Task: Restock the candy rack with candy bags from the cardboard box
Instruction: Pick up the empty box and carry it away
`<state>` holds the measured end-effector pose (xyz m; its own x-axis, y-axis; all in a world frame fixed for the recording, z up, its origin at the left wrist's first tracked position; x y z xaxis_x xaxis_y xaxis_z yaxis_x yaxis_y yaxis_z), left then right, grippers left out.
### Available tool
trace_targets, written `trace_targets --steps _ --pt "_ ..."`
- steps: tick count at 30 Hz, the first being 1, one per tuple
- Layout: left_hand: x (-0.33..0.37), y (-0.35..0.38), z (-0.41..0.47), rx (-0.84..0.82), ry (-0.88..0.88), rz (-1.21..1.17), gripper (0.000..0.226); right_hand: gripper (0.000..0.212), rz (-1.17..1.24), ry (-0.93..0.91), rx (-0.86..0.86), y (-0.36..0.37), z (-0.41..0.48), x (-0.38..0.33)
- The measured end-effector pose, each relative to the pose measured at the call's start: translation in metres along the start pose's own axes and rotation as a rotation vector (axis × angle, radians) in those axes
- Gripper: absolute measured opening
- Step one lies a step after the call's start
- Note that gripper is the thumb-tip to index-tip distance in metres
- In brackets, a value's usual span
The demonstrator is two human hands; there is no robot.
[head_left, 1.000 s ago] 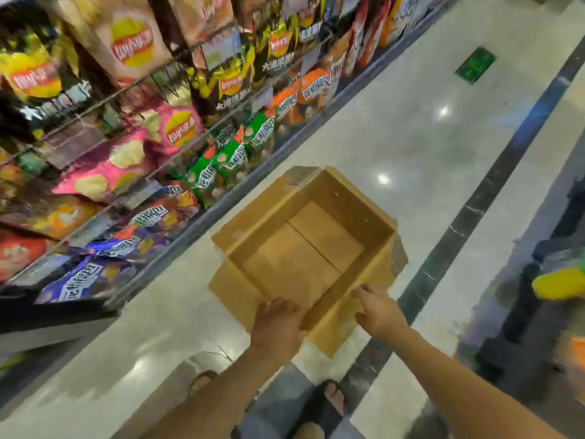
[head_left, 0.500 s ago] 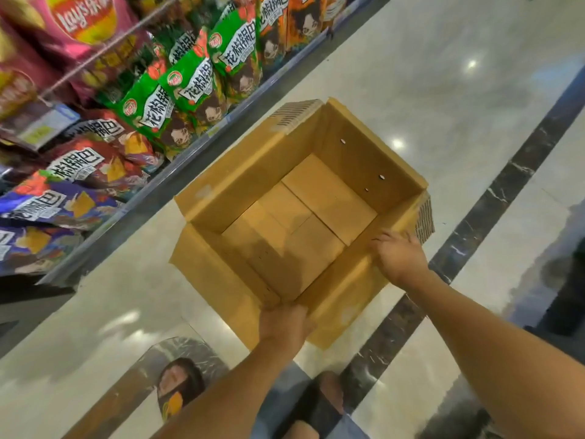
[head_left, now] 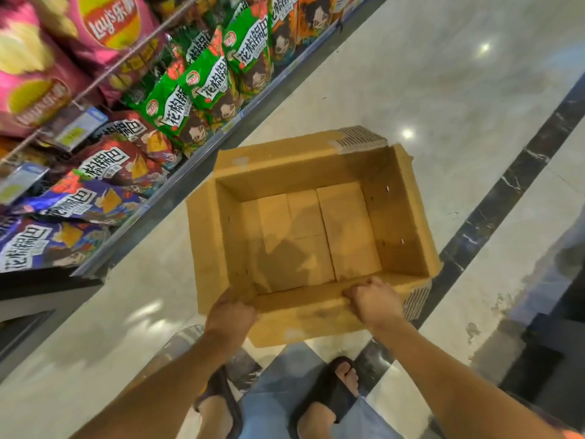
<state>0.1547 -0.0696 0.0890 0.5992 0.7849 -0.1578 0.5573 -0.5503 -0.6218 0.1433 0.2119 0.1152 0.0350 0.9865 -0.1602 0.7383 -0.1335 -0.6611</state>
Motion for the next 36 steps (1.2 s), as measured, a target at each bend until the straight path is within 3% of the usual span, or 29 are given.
trace_targets --steps 3,7,12,14,17,20,24,28,36 --pt "-0.058 0.014 0.000 0.105 0.017 0.086 0.007 0.029 0.099 -0.018 -0.059 0.019 -0.012 -0.048" --pt "-0.100 0.017 -0.006 0.019 0.139 0.161 0.037 0.029 0.142 -0.044 -0.065 0.046 -0.008 -0.095" --pt "-0.106 0.022 -0.008 0.105 0.165 0.102 0.032 0.032 0.175 -0.037 -0.021 0.054 -0.012 -0.101" --pt "-0.106 0.012 -0.008 0.279 0.205 -0.052 0.031 0.034 0.208 -0.091 0.165 0.035 -0.015 -0.093" --pt "-0.124 -0.012 -0.012 0.477 0.068 -0.267 0.078 0.054 0.302 0.006 0.512 -0.007 -0.020 -0.057" --pt "-0.154 -0.013 -0.001 0.382 -0.246 -0.478 0.111 0.084 0.391 0.312 0.609 -0.024 -0.017 -0.002" --pt "-0.182 0.015 0.024 0.138 -0.537 -0.855 0.121 0.101 0.521 0.571 0.597 -0.013 -0.006 0.052" --pt "-0.176 0.023 0.042 -0.003 -0.614 -1.095 0.124 0.096 0.893 0.772 0.441 0.018 0.005 0.072" --pt "-0.184 0.011 0.049 0.015 -0.644 -0.988 0.110 0.082 0.913 0.826 0.463 0.005 0.004 0.087"
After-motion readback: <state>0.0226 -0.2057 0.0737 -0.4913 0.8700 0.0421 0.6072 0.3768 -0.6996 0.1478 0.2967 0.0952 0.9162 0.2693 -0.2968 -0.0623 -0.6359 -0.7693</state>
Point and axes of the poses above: each hand's wrist, its own z-axis towards the middle knuckle, its own y-axis out of the palm, x = y × z, the point moved 8 cm from there along z, towards the middle knuckle, and after that the axes turned 8 degrees about z, right-handed, at the moved point
